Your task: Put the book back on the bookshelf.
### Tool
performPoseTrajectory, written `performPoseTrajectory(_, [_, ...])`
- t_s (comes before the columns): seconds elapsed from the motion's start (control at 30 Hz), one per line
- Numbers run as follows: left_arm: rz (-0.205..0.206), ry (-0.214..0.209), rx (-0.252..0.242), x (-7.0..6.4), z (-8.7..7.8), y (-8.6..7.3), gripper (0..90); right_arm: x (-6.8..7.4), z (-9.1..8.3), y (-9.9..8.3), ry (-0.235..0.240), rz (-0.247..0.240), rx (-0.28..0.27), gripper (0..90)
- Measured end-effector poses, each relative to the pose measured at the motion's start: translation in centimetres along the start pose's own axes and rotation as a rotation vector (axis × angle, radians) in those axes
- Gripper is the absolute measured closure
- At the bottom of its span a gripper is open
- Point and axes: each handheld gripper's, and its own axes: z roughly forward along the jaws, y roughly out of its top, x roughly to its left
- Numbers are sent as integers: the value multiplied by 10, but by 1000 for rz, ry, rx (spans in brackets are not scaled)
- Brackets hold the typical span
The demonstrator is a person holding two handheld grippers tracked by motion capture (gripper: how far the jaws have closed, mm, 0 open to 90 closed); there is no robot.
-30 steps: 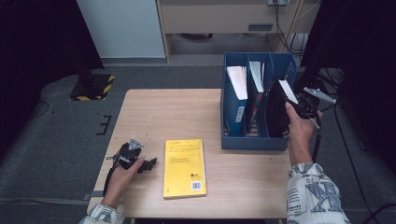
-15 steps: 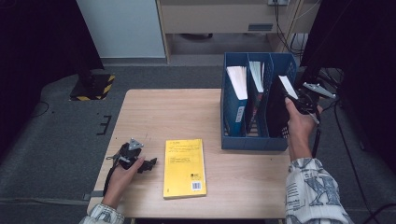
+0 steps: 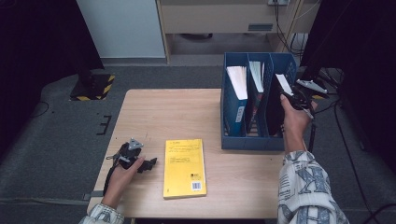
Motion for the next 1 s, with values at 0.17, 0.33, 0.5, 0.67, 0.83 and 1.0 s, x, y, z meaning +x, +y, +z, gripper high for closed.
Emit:
performPoseTrajectory(0.17, [2,0,3,-1,0,0,57,7,-1,-1,7,-35,12,510])
performPoseTrajectory(0.33, [1,-2,2,0,0,0,57,13,-1,-1,25,-43,16,481])
performPoseTrajectory(0.5, [1,-1,0,0,0,0,58,13,-8,2,64,-21,-1,417])
performPoseTrajectory(0.67, [1,0,2,0,0,0,58,11,-17,2,108,5,-9,330])
performPoseTrajectory(0.83, [1,1,3,-1,0,0,57,9,-24,-1,119,-21,-7,245])
performPoseTrajectory(1.0, [1,1,3,-1,0,0,58,8,-30,-3,127,-25,-5,154])
